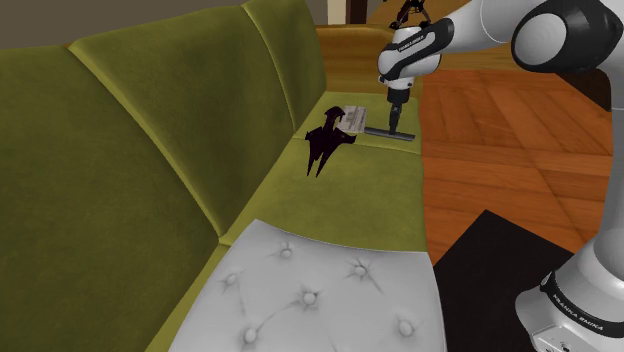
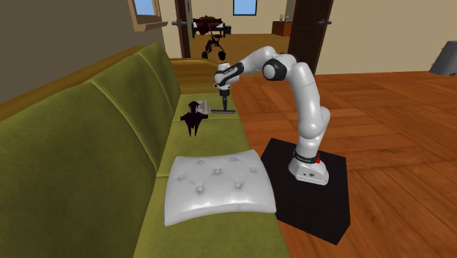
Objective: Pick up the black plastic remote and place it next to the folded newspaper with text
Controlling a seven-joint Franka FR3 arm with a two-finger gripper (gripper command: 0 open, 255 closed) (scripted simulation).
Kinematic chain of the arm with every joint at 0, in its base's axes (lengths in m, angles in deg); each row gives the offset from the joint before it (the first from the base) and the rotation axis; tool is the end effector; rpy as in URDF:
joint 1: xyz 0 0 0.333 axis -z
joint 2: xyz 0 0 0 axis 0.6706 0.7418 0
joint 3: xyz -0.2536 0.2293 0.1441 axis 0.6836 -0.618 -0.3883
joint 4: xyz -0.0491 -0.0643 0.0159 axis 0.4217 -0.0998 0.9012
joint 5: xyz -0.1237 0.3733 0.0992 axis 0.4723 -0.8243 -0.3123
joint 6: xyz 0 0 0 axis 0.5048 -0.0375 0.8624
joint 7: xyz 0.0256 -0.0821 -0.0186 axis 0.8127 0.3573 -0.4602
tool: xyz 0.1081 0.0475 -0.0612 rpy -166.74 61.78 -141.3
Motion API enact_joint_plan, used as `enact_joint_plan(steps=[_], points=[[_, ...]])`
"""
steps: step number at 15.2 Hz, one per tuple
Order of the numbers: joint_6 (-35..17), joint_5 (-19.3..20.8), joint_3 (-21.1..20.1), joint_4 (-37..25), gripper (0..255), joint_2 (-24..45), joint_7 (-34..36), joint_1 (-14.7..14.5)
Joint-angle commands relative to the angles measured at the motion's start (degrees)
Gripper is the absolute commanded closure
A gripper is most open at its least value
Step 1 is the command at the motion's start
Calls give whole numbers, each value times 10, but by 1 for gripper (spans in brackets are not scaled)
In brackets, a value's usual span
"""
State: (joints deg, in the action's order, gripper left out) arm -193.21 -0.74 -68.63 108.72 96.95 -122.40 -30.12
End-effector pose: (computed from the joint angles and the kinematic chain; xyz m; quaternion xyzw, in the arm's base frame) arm 0.6769 -0.2362 0.3449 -0.9664 -0.2544 0.0183 0.0312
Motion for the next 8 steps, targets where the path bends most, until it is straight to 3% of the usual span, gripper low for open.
enact_joint_plan(steps=[1,5,8], points=[[0,0,0,0,0,0,0,0],[63,5,3,-44,0,-20,4,1],[63,5,3,-44,0,-20,4,1]])
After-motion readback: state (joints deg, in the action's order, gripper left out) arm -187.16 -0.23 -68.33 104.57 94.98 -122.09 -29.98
